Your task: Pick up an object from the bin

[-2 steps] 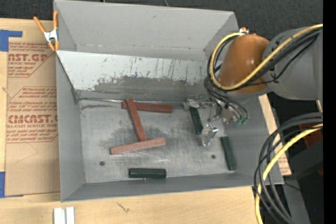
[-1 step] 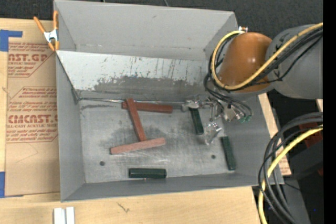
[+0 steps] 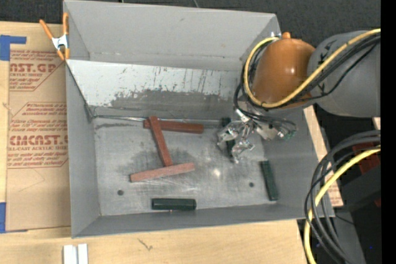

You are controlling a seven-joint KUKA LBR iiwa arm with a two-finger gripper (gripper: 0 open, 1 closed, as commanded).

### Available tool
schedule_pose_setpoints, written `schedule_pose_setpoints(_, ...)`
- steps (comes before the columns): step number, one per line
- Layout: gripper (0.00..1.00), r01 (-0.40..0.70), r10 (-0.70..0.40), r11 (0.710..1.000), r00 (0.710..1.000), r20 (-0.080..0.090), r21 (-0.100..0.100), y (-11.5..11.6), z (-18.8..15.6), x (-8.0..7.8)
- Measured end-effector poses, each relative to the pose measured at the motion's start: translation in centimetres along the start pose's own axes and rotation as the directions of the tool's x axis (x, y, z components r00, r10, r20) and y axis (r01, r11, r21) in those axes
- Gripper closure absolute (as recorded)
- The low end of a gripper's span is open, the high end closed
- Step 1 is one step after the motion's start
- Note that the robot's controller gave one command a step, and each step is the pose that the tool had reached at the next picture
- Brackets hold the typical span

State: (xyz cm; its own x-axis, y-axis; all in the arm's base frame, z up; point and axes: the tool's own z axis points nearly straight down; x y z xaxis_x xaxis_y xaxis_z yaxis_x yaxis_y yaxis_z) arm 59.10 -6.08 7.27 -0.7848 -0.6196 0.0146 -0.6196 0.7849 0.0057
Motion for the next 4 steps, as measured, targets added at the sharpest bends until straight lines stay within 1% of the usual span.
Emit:
schedule_pose_setpoints(1, 1.00, 0.000, 0.000, 1.000, 1.000, 0.000, 0.000, 0.0, 0.0, 0.0)
schedule_pose_setpoints(2, 1.00, 0.068, -0.068, 0.998, 0.997, 0.021, 0.011, 0.8, -17.2, -0.8)
schedule_pose_setpoints(3, 1.00, 0.068, -0.068, 0.998, 0.998, 0.018, 0.007, 0.8, -17.0, -0.7)
schedule_pose_setpoints(4, 0.00, -0.123, 0.123, 0.992, 0.992, 0.015, 0.000, 5.7, -6.8, -1.4)
